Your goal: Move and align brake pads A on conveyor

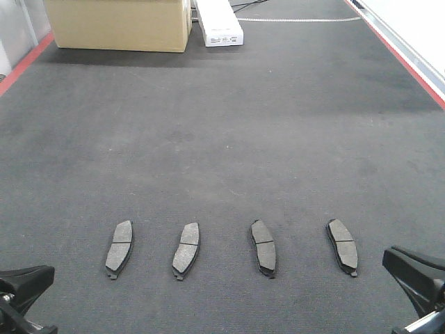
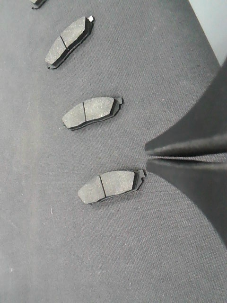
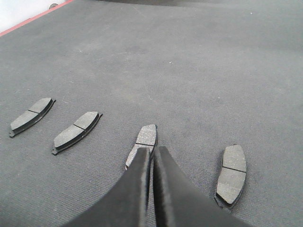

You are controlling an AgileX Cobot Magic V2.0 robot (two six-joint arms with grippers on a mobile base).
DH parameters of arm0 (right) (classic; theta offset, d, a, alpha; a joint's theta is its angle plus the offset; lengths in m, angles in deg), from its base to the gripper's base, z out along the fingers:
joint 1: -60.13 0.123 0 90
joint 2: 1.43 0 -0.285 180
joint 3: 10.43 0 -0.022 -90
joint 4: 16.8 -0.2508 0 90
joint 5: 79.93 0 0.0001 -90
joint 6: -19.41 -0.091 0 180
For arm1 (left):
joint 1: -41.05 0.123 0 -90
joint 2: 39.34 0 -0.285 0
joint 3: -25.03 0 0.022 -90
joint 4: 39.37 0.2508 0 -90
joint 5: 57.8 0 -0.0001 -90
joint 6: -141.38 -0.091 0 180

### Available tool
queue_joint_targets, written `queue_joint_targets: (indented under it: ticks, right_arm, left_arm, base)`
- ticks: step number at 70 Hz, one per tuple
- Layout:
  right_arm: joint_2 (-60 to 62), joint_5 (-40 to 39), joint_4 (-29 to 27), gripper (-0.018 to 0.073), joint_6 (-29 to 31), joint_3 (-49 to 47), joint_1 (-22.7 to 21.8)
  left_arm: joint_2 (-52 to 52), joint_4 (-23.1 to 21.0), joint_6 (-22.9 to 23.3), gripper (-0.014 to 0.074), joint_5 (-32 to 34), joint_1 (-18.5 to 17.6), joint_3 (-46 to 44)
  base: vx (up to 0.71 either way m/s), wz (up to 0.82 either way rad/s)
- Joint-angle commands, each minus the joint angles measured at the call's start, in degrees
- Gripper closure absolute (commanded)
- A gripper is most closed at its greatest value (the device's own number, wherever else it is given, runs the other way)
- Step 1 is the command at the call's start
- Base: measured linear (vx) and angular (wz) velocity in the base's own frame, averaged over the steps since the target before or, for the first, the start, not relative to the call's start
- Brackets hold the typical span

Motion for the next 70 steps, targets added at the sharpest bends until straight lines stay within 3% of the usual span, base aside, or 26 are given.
queue_joint_targets:
  ticks: [1, 9, 16, 36, 42, 59, 64, 70]
  right_arm:
    - [-0.1, -4.1, 0.6, 0.056, 0.6, -1.6, -0.3]
    - [-0.1, -4.1, 0.6, 0.056, 0.6, -1.6, -0.3]
    - [-0.1, -4.1, 0.6, 0.056, 0.6, -1.6, -0.3]
    - [-0.1, -4.2, 0.6, 0.056, 0.6, -1.6, -0.3]
    - [-0.1, -4.2, 0.6, 0.056, 0.6, -1.6, -0.3]
    - [-0.1, -4.1, 0.6, 0.056, 0.6, -1.6, -0.3]
    - [-0.1, -4.1, 0.6, 0.056, 0.6, -1.6, -0.3]
    - [-0.1, -4.1, 0.6, 0.056, 0.6, -1.6, -0.3]
  left_arm:
    - [-0.2, 0.7, 0.0, 0.0603, 3.0, 0.0, -1.4]
    - [-0.2, 0.6, 0.0, 0.0603, 3.0, 0.0, -1.4]
    - [-0.3, -2.8, -1.5, 0.0603, 3.2, 0.0, -1.4]
    - [-0.3, -21.3, -26.3, 0.0603, 8.3, 0.0, -1.4]
    - [-0.3, -24.5, -30.6, 0.0603, 10.0, 0.0, -1.4]
    - [-3.1, -24.7, -31.9, 0.0603, 12.5, 1.2, -1.2]
    - [-6.6, -24.6, -31.9, 0.0603, 12.6, 3.8, -0.5]
    - [-13.1, -23.8, -31.9, 0.0603, 12.4, 9.4, 1.1]
  base:
    - [0.0, 0.0]
    - [0.0, 0.0]
    - [0.0, 0.0]
    - [0.0, 0.0]
    - [0.0, 0.0]
    - [0.0, 0.0]
    - [0.0, 0.0]
    - [0.0, 0.0]
